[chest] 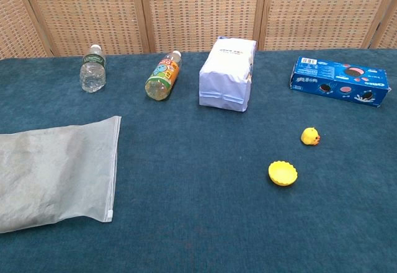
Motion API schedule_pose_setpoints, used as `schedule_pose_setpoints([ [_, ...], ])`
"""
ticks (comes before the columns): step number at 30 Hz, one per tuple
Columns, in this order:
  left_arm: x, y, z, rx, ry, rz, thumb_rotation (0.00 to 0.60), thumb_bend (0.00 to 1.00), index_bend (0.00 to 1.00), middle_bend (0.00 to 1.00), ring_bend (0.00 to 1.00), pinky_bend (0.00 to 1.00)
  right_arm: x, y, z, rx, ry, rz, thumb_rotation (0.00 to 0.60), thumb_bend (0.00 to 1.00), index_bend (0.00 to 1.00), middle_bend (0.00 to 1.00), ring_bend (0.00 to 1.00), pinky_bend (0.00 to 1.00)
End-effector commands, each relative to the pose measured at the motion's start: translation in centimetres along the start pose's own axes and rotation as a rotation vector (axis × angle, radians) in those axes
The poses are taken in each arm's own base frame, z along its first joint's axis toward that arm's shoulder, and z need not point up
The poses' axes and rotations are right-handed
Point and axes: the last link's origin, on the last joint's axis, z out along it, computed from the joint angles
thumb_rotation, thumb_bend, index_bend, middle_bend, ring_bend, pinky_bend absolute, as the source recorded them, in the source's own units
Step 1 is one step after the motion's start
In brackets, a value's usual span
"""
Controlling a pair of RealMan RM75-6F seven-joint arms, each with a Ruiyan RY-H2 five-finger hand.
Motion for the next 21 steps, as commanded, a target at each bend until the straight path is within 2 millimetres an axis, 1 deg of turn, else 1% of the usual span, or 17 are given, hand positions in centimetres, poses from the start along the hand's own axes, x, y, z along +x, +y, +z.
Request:
schedule_pose_setpoints([
  [1,0.0,0.0,0.0,0.001,-0.004,0.000,0.600,0.03,0.00,0.00,0.00,0.00,0.0,0.0,0.0,-0.001,-0.001,-0.002,0.600,0.00,0.00,0.00,0.00,0.00],
  [5,-0.2,0.0,0.2,0.001,-0.006,-0.005,0.600,0.03,0.00,0.00,0.00,0.00,-0.3,0.0,0.2,0.000,-0.014,-0.002,0.600,0.00,0.01,0.00,0.00,0.00],
  [8,-0.3,-0.1,0.5,0.005,-0.007,-0.007,0.600,0.03,0.00,0.00,0.00,0.00,-0.6,-0.1,1.1,0.017,-0.042,0.009,0.600,0.00,0.02,0.00,0.00,0.00],
  [11,-0.5,0.0,0.8,0.004,-0.009,-0.003,0.600,0.03,0.00,0.00,0.00,0.00,-1.3,-0.6,3.3,0.065,-0.084,-0.007,0.600,0.00,0.04,0.00,0.00,0.00],
  [14,-0.7,0.3,1.0,-0.004,-0.009,0.008,0.600,0.03,0.00,0.00,0.00,0.00,-2.1,-1.6,5.8,0.124,-0.129,-0.009,0.600,0.00,0.08,0.00,0.00,0.00],
  [19,-1.1,0.5,1.6,-0.022,0.004,0.011,0.600,0.03,0.00,0.00,0.00,0.00,-3.2,-3.1,8.8,0.173,-0.185,0.016,0.600,0.00,0.18,0.00,0.00,0.00],
  [21,-1.5,0.5,2.1,-0.025,0.001,0.011,0.600,0.03,0.00,0.00,0.00,0.00,-4.0,-4.4,11.3,0.204,-0.210,0.017,0.600,0.00,0.22,0.00,0.00,0.00],
])
